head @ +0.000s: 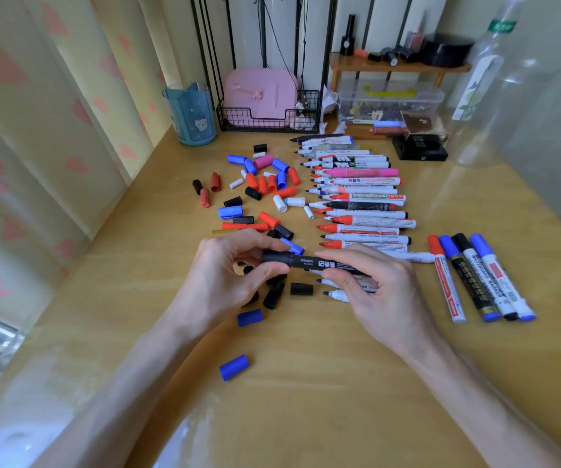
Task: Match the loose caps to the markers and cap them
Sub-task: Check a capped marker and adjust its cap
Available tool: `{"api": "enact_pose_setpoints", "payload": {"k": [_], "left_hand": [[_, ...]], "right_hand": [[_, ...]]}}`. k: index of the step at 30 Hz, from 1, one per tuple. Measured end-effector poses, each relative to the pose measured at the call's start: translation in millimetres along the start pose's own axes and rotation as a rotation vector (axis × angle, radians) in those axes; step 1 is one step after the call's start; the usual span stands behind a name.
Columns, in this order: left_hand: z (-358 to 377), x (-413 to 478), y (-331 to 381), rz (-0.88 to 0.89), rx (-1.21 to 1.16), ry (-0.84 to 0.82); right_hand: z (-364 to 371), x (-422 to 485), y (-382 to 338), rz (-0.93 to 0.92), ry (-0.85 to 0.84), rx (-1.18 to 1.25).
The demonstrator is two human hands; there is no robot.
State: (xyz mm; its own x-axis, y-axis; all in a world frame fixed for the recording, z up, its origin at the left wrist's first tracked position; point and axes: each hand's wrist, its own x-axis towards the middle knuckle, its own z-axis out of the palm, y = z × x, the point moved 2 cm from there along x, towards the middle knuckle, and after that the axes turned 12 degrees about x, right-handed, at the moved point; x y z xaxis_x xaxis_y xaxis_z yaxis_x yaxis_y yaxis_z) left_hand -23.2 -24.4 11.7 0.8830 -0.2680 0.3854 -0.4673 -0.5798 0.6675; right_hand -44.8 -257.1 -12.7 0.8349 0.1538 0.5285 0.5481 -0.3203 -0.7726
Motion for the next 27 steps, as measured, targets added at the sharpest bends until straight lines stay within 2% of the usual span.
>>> {"api": "enact_pose_setpoints", "payload": {"k": [6,10,12,21,27], "left_hand": [[0.9,-2.5,-1.7,-0.042,-0.01,-0.003],[-0.7,2.4,-0.8,-0.043,-0.02,-0.024],[-6.4,6.2,-1.9,-0.054,-0.044,-0.014],[-5.7,3.9,-8.9,-0.049,-0.027,-0.011],[-28.6,4.6,-28.6,-0.061,0.182,-0.01]], "right_hand": [[0.2,-1.5,0.2,-0.03,-0.021,-0.065],[-3.7,4.3,-2.9,0.099,-0.062,0.119],[-8.5,10.1,-5.1,0.159,-0.047,0.213],[-9.7,11.7,-7.2,0.21,0.059,0.197],[-19.7,10.8,-6.6,0.216,0.074,0.203]]}}
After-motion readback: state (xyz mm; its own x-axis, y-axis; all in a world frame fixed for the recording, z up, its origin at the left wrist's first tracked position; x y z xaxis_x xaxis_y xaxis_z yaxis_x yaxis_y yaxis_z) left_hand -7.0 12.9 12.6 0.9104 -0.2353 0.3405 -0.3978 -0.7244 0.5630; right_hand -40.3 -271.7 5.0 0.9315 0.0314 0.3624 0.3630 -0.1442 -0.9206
